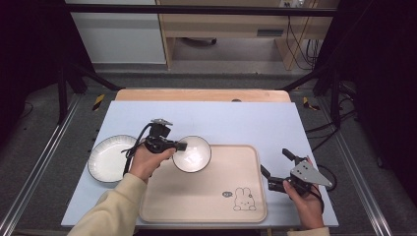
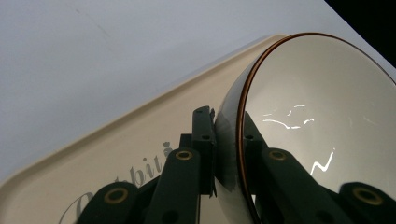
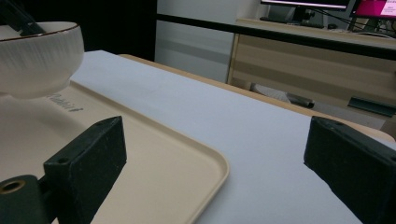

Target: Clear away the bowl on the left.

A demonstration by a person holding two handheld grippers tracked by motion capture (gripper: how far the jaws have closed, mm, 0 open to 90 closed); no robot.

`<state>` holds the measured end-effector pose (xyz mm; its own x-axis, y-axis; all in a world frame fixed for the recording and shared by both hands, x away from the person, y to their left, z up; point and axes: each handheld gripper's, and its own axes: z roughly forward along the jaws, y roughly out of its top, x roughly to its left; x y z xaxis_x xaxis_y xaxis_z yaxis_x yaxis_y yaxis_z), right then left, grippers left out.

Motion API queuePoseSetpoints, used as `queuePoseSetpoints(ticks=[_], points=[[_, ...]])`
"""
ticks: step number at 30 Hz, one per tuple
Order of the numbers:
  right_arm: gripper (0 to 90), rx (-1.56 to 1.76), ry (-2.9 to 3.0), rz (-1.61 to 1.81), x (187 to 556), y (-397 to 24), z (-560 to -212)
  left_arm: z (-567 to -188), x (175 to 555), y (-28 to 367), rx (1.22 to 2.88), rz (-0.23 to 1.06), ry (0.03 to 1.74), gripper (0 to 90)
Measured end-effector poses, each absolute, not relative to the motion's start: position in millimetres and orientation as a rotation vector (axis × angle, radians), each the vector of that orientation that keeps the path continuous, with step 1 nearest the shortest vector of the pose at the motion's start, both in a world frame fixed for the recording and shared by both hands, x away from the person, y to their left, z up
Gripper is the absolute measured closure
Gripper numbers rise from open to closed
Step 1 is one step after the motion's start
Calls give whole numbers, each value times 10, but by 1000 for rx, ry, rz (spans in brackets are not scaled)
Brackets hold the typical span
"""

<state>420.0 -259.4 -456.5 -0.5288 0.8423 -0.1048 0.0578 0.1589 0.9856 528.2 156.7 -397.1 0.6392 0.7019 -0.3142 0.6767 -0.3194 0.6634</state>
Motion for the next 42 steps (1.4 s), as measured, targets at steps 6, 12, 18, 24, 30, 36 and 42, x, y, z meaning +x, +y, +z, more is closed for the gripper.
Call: queuePoseSetpoints(ticks=[6, 12, 18, 24, 30, 36, 42], points=[[58, 875, 1731, 1441, 4201, -2631, -4559, -4000, 5269, 1516, 2079, 33, 1061, 819], [58, 866, 1736, 1443, 4201, -2614, -4560, -4034, 5256, 1476, 2089, 25, 1055, 819], [58, 864, 1737, 1445, 4198, -2618, -4558, -4093, 5228, 1424, 2099, 15, 1051, 819], [58, 863, 1741, 1444, 4200, -2609, -4562, -4119, 5233, 1422, 2111, 11, 1051, 819], [58, 865, 1740, 1444, 4202, -2610, -4563, -4158, 5208, 1385, 2116, 7, 1048, 819], [58, 868, 1741, 1443, 4204, -2611, -4562, -4197, 5199, 1384, 2127, 1, 1047, 819], [58, 869, 1744, 1443, 4204, -2607, -4566, -4258, 5178, 1414, 2133, -10, 1054, 819]])
